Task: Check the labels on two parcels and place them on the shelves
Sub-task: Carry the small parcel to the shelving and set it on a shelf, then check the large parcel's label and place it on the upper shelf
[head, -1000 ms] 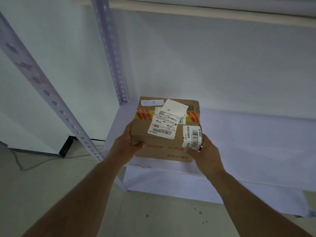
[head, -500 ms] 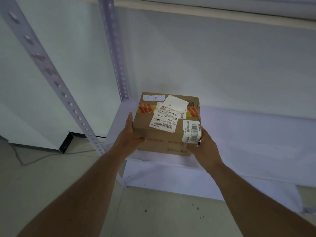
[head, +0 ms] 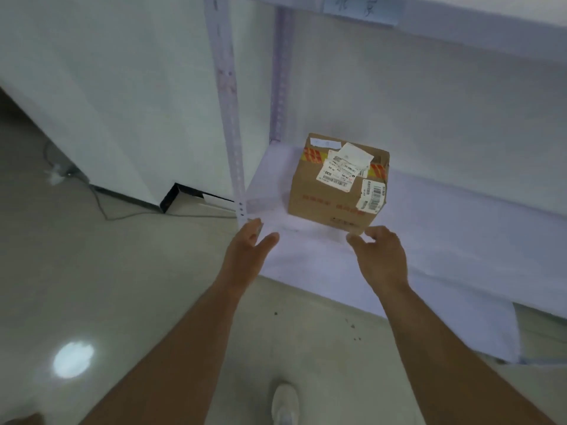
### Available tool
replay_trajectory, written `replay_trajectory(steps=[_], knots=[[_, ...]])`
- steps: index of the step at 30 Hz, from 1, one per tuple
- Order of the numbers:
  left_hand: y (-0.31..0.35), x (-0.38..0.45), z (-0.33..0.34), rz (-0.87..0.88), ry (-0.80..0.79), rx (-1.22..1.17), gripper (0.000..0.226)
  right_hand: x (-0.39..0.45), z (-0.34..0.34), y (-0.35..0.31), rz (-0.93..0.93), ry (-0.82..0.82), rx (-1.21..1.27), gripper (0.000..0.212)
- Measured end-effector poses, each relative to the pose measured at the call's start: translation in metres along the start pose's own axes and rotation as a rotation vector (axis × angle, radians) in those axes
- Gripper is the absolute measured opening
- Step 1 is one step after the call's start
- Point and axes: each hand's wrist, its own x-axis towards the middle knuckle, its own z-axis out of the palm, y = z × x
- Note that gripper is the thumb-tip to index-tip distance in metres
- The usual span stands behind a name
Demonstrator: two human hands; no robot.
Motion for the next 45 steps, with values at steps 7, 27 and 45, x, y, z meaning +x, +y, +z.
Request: replay_trajectory(steps=[7,27,45], knots=[[-0.056,-0.105,-0.108,-0.215,0.265,-0.275,0.055,-0.105,0.087,-0.064,-0.267,-0.316,-0.109,0.042],[-0.26,-0.389,-0.375,-0.41,0.994,-0.625,0.057,-0.483,0.318,-0.204,-0.86,-0.906,-0.271,0.022],[-0.386,-0.371,-0.481,-0.608,1.093,-0.795,0.056,-0.549,0.51,-0.248,-0.887,-1.084,-0.477,0.039]])
